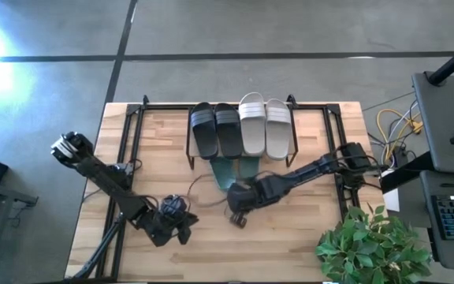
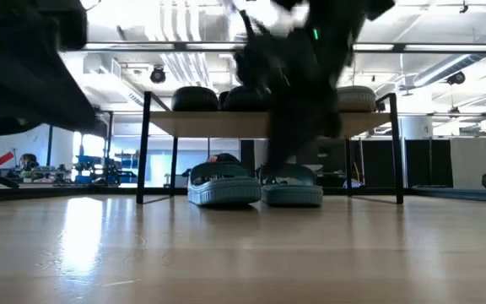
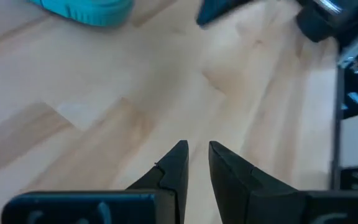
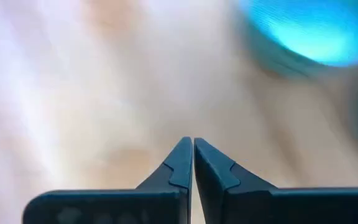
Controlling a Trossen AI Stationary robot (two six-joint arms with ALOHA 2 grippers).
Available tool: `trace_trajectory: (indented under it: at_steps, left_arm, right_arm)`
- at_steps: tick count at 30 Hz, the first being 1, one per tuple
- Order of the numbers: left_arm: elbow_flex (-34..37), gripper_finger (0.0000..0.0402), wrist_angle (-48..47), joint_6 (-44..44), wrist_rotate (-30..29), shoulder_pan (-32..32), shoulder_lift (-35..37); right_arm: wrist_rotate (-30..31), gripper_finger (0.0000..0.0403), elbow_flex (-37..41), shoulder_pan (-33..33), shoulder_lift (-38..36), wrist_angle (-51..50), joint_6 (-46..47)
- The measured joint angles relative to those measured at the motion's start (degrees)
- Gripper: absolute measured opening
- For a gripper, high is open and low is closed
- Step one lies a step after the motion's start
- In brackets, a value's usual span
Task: Pick and place slides into the shelf
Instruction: Adjust the green slides under the shelf
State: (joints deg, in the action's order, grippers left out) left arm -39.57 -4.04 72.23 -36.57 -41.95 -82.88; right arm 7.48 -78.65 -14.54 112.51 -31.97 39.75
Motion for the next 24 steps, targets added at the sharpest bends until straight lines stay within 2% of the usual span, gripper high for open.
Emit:
trace_trajectory:
  at_steps: [3, 5, 7, 11, 20, 24]
  left_arm:
    - [0.0, 0.0049, -0.1, 1.0, -0.6, -1.3, 0.2]
    - [0.1, 0.0049, -0.1, 1.5, -1.3, -2.0, 0.2]
    - [0.1, 0.0049, -0.1, 2.5, -1.5, -2.2, 0.2]
    - [0.2, 0.0049, 0.2, 2.5, -1.7, -2.7, 0.2]
    - [0.1, 0.0049, 1.1, 4.0, -2.1, -3.3, 0.2]
    - [-0.3, 0.0049, 2.0, 4.0, -3.0, -4.4, 0.2]
  right_arm:
    - [-0.2, 0.0009, -1.6, 0.0, 0.4, 5.3, -2.2]
    - [1.7, 0.0009, -3.9, 1.0, 1.8, 8.2, -4.8]
    - [3.5, 0.0009, -5.9, 1.8, 3.2, 7.2, -9.7]
    - [3.0, 0.0009, -10.8, 2.8, 6.4, 9.0, -21.3]
    - [3.9, 0.0009, -22.8, 7.1, 18.1, 8.5, -37.4]
    - [13.3, 0.0009, -27.9, 8.2, 22.9, 6.1, -44.6]
